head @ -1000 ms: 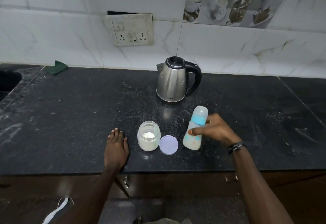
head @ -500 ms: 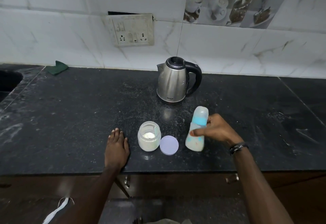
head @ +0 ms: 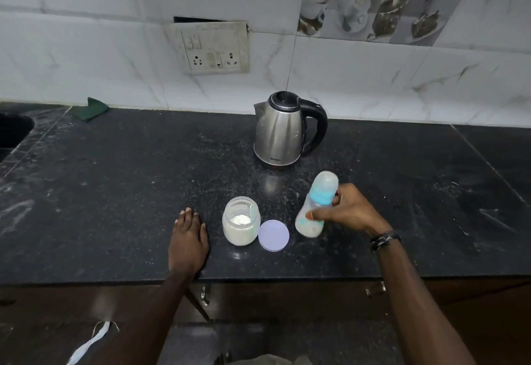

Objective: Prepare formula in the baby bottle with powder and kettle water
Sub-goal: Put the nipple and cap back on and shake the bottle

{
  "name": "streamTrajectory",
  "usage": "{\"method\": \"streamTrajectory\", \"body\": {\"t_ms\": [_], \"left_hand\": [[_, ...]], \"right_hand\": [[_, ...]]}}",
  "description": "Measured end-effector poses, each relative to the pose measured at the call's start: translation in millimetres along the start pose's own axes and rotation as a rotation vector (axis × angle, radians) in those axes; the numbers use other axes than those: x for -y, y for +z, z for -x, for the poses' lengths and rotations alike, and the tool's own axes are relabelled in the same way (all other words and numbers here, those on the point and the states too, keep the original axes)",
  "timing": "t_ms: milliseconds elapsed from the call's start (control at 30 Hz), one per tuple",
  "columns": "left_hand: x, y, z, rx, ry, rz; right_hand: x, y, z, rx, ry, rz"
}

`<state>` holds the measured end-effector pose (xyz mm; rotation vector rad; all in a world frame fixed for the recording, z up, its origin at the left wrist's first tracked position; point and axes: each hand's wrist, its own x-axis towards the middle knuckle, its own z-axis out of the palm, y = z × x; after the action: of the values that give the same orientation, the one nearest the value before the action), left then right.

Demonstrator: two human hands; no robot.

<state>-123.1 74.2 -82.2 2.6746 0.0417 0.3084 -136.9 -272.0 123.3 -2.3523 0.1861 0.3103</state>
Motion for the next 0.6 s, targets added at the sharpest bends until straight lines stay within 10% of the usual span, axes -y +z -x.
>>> {"method": "streamTrajectory", "body": {"t_ms": [600], "left_hand": [[-0.8,-1.9,2.2,0.02,-0.017,-0.003]], "right_hand": [[0.9,8.2,-2.1,-0.2,0.113,0.179]]}}
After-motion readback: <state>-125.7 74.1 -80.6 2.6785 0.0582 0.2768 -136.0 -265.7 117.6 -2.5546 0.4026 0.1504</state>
